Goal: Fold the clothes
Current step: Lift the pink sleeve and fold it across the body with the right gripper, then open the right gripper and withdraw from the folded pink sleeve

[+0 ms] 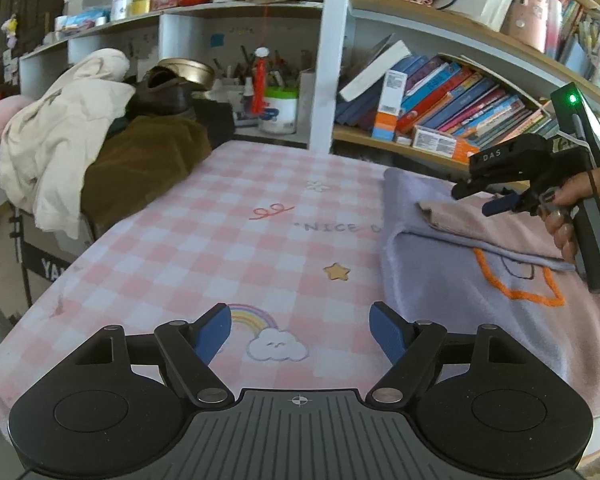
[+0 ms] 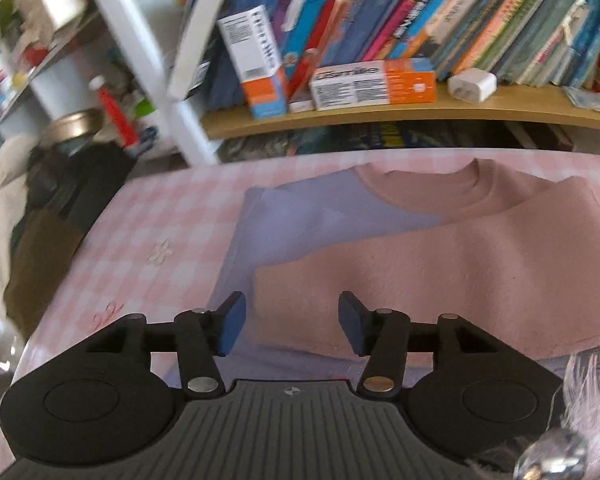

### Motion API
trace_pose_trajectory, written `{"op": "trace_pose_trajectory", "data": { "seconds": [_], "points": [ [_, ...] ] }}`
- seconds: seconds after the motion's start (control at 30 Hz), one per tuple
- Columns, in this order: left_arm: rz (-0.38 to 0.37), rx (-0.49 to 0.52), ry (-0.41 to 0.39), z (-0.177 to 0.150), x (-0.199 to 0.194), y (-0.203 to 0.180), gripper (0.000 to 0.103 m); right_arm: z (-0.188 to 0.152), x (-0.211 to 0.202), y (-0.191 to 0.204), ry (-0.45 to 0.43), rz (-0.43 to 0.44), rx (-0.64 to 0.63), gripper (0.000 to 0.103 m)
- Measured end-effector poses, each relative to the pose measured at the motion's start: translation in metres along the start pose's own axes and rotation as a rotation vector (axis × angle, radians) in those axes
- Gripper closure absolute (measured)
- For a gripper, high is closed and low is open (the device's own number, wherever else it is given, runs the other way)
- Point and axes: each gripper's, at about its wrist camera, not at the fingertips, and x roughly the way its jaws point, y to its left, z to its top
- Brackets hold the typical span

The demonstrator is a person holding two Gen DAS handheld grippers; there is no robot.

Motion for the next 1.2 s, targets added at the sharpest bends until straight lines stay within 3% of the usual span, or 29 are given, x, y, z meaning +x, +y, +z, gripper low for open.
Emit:
{"op": "trace_pose_trajectory", "data": {
  "seconds": [0.23, 0.63, 0.87, 1.2],
  "points": [
    [-0.070, 0.038, -0.007, 0.002, 0.004, -0.016, 0.024, -0.020, -0.040, -0.006, -0.019, -0.026, -0.025, 0.037],
    [-0.170, 0.114, 0.027, 0.000, 0.010, -0.051, 0.024, -0.084, -0.119, -0.036, -0.078, -0.248, -0.047, 0.022],
    [-0.185, 0.125, 0.034, -0.005, 0.004, -0.066, 0.024, -0.127, -0.159, -0.053, -0.090, -0.355, -0.013, 0.020],
    [-0.177, 0.132, 0.071, -0.016, -0.007, -0.104, 0.024, -0.173, -0.196, -0.075, -0.083, -0.389, 0.033, 0.020]
  ]
}}
